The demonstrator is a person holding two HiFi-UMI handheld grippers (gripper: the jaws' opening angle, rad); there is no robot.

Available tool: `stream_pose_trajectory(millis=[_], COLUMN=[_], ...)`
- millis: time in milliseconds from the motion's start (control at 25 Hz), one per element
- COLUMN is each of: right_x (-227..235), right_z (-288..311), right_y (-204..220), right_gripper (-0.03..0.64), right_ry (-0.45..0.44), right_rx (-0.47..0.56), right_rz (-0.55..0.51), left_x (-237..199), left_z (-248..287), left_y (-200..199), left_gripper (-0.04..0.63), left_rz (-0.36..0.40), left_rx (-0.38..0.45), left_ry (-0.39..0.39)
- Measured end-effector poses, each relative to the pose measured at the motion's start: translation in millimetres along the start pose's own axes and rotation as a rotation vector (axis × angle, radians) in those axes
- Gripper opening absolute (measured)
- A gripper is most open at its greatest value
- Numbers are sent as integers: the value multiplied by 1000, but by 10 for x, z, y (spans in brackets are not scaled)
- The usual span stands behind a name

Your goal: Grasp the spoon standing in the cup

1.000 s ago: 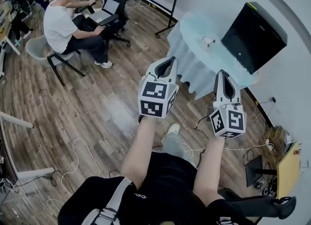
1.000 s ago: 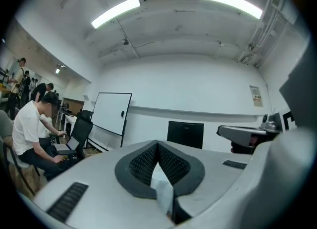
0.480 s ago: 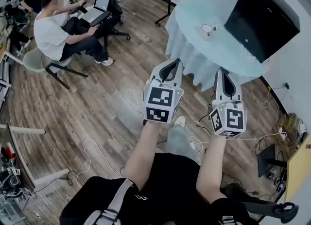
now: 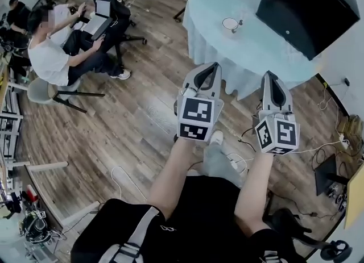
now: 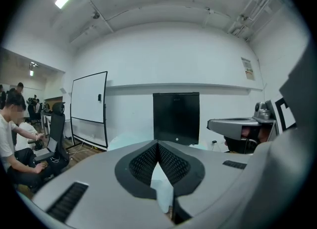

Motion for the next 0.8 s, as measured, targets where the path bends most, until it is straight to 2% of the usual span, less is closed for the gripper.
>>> stream_pose_trajectory(millis=[160,440,680,800], right_x=[183,529,581,612], right_z=[213,543,790,808], right_y=[-15,-66,-121,-261], right_gripper=[6,6,6,6], right_ry=[-17,-55,-115,-145], right_rx=[12,22,36,73], right_rz=[32,41,27,21], left_x=[-1,55,-43,-80], left_z=[292,722,845,846], left_y=[-103,-230,-320,-433], left_gripper=[11,11,11,11], left_rz=[21,22,32,35], left_rx=[-13,-14,-1,33], left_ry=[18,3,-23,-33])
Point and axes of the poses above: the fingertips, and each gripper's own axes: z forward along the fingers, x to its right, y out of its underside, the point moved 8 cm from there along -z, backward along the fingers, and after that the axes turned 7 degrees about y, right-handed, at the moved point
